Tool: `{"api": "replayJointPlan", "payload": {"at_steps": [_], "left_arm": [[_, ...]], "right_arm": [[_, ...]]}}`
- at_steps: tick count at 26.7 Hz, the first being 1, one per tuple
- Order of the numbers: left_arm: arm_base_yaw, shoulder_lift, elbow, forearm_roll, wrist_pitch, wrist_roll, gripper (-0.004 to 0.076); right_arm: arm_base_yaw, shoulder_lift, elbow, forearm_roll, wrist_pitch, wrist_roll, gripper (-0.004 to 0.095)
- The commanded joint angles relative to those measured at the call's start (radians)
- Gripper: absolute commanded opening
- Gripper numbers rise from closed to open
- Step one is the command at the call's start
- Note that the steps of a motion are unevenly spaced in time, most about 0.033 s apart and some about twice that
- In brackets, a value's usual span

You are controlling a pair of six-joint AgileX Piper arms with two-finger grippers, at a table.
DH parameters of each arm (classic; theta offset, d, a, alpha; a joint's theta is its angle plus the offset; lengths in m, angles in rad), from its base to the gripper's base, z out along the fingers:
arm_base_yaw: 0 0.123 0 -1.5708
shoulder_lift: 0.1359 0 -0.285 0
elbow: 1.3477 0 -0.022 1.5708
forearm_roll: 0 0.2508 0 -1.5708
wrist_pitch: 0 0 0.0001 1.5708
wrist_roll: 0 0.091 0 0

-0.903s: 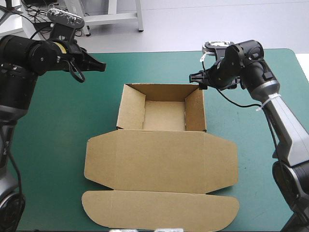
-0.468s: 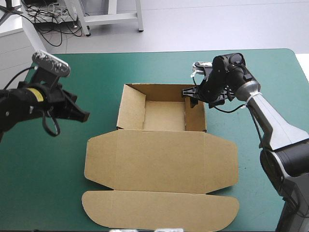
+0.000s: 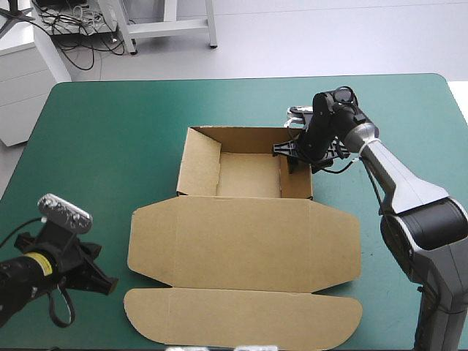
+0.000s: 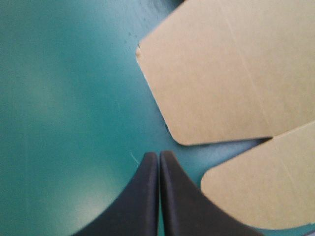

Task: Fold the box

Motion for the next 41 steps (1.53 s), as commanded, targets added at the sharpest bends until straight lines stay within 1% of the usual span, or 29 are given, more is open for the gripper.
{"api": "replayJointPlan", "payload": {"at_steps": [1,5,8,11,15,19,21,22,25,27,30,34,35,39,41], "left_arm": [[-0.004,-0.092,0.110,0.000,-0.053,-0.023,-0.0010],[-0.004,-0.190,0.253,-0.006,-0.053,-0.029,-0.0010],[-0.004,-0.248,0.299,-0.007,-0.051,-0.093,-0.0010],[-0.004,-0.284,0.305,-0.007,-0.051,-0.125,-0.0010],[-0.004,-0.300,0.305,0.009,-0.051,-0.125,-0.0010],[-0.004,-0.300,0.305,0.042,-0.051,-0.125,-0.0010],[-0.004,-0.300,0.305,0.050,-0.051,-0.125,-0.0010],[-0.004,-0.300,0.305,0.053,-0.051,-0.125,-0.0010],[-0.004,-0.300,0.305,0.055,-0.051,-0.125,-0.0010],[-0.004,-0.300,0.305,0.054,-0.051,-0.125,-0.0010],[-0.004,-0.300,0.305,0.049,-0.055,-0.132,-0.0010],[-0.004,-0.300,0.309,0.078,-0.043,-0.147,-0.0010],[-0.004,-0.300,0.316,0.080,-0.043,-0.150,-0.0010],[-0.004,-0.300,0.358,0.078,-0.045,-0.150,-0.0010],[-0.004,-0.300,0.361,0.077,-0.050,-0.150,-0.0010]], "right_arm": [[-0.004,-0.053,-0.025,0.006,0.018,-0.030,0.0435],[-0.004,-0.053,-0.025,0.006,0.018,-0.050,0.0331],[-0.004,-0.053,-0.025,0.006,0.018,-0.059,0.0260],[-0.004,-0.049,-0.025,-0.002,0.017,-0.059,0.0177],[-0.004,-0.048,-0.025,-0.049,0.017,-0.031,-0.0022],[-0.004,-0.052,-0.027,-0.078,0.018,-0.025,-0.0015],[-0.004,-0.063,-0.027,-0.120,0.018,-0.025,-0.0015],[-0.013,-0.073,-0.031,-0.147,0.018,-0.034,-0.0015],[-0.056,-0.103,-0.029,-0.180,0.018,-0.108,-0.0015],[-0.098,-0.126,-0.029,-0.212,0.018,-0.113,-0.0015],[-0.202,-0.161,-0.029,-0.254,0.018,-0.125,-0.0015],[-0.470,-0.195,-0.029,-0.284,0.018,-0.178,-0.0015],[-0.571,-0.196,-0.029,-0.284,0.018,-0.181,-0.0015],[-0.780,-0.196,-0.029,-0.270,0.018,-0.155,-0.0014],[-0.823,-0.196,-0.019,-0.245,0.018,-0.153,-0.0008]]}}
